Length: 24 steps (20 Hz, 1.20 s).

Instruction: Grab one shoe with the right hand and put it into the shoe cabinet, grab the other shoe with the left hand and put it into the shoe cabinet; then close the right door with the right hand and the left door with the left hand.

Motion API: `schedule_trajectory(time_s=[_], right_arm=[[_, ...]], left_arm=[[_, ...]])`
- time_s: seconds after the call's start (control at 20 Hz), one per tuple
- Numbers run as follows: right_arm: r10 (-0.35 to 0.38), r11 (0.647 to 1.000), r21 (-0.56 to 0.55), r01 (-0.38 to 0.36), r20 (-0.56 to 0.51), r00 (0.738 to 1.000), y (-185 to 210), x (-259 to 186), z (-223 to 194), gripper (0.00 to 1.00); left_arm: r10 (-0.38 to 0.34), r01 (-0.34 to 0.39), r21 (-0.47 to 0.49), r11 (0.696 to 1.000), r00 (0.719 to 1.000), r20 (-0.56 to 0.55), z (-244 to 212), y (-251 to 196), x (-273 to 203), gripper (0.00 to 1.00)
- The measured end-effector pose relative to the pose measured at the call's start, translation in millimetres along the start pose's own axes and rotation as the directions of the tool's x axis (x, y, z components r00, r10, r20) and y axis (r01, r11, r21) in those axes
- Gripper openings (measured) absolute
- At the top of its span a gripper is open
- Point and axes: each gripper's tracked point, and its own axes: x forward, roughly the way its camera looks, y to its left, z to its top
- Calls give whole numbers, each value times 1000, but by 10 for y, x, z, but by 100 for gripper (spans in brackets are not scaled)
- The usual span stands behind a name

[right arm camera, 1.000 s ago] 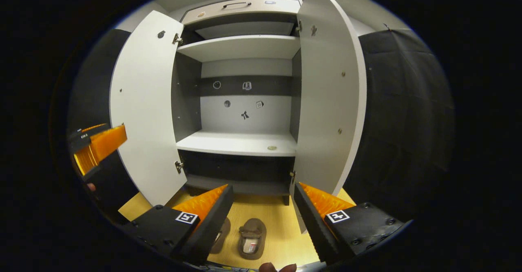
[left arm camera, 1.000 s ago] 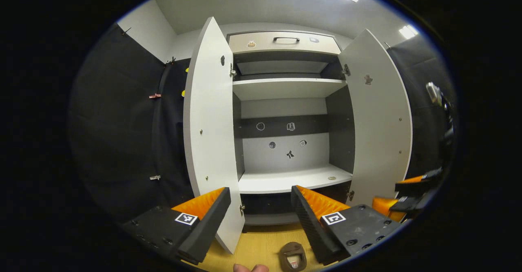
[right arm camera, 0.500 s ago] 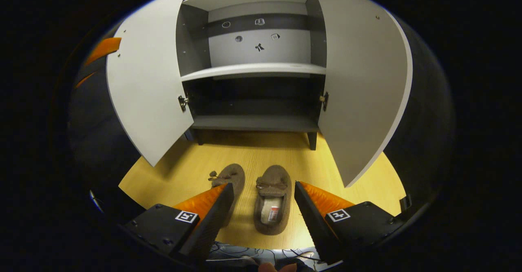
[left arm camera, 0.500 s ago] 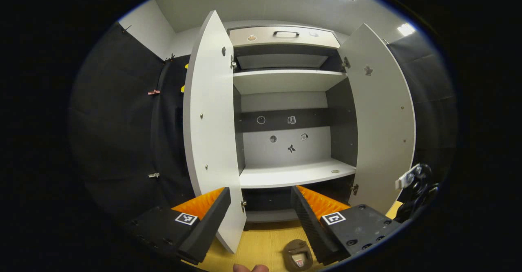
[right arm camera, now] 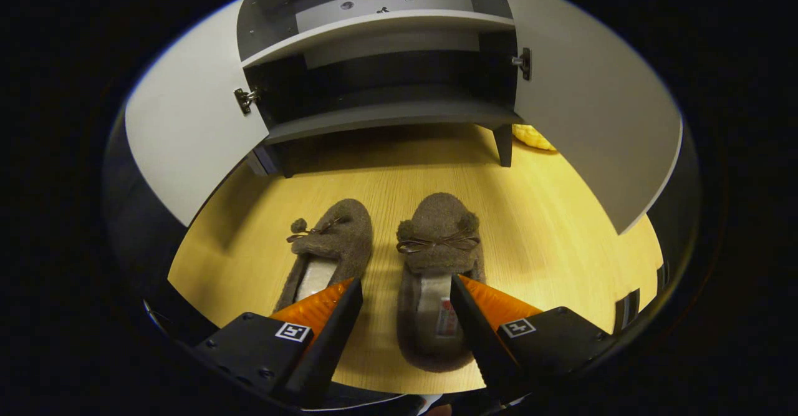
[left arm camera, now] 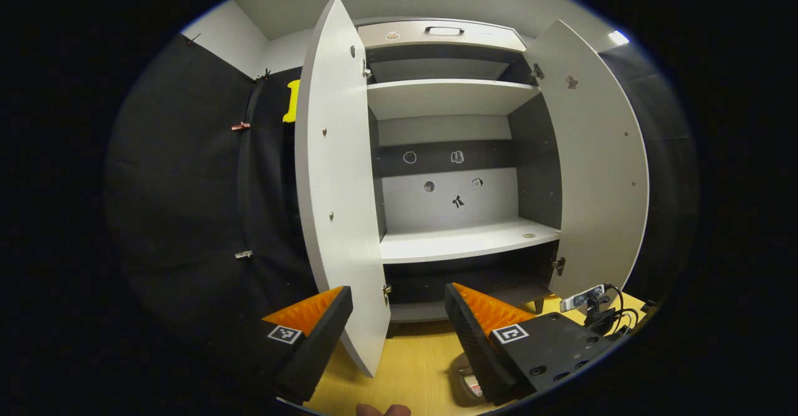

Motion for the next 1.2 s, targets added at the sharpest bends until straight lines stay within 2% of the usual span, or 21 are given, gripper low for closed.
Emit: schedule_trajectory(time_s=[0.1, 0.15, 0.3, 0.4, 0.45, 0.5, 0.55, 0.65, 0.9, 1.2], right_arm=[[-2, 1000, 16, 2, 4, 1000, 16, 183, 9, 92], [-8, 1000, 20, 8, 13, 1000, 19, 282, 19, 83], [-27, 999, 39, 26, 31, 999, 7, 504, 42, 67], [-64, 997, 42, 61, 71, 995, -79, 596, 104, 53], [-66, 997, 49, 62, 88, 994, -94, 642, 127, 31], [-58, 997, 50, 54, 84, 995, -73, 635, 120, 34], [-59, 998, 37, 56, 98, 993, -107, 633, 110, 19], [-48, 999, 25, 46, 120, 992, -104, 571, 173, 10], [-22, 999, 27, 19, 151, 988, -128, 165, 438, 10], [-6, 1000, 24, 1, 215, 977, -162, -548, 1072, 9]], left_arm=[[9, -9, 4, 1000, 1000, -15, -77, 44, 25, 95], [14, -14, 6, 1000, 1000, -24, -119, 61, 21, 95], [22, -21, 10, 1000, 999, -43, -199, 95, 40, 95], [24, -24, 10, 1000, 998, -55, -248, 98, 55, 95], [26, -25, 11, 1000, 998, -61, -268, 97, 56, 95], [26, -25, 11, 1000, 998, -65, -284, 93, 64, 95], [23, -23, 12, 1000, 997, -69, -299, 85, 73, 95], [23, -22, 14, 1000, 997, -73, -309, 75, 76, 95], [4, -4, 3, 1000, 997, -77, -296, -6, 72, 94], [-30, 29, -15, 999, 997, -68, -205, -156, 63, 94]])
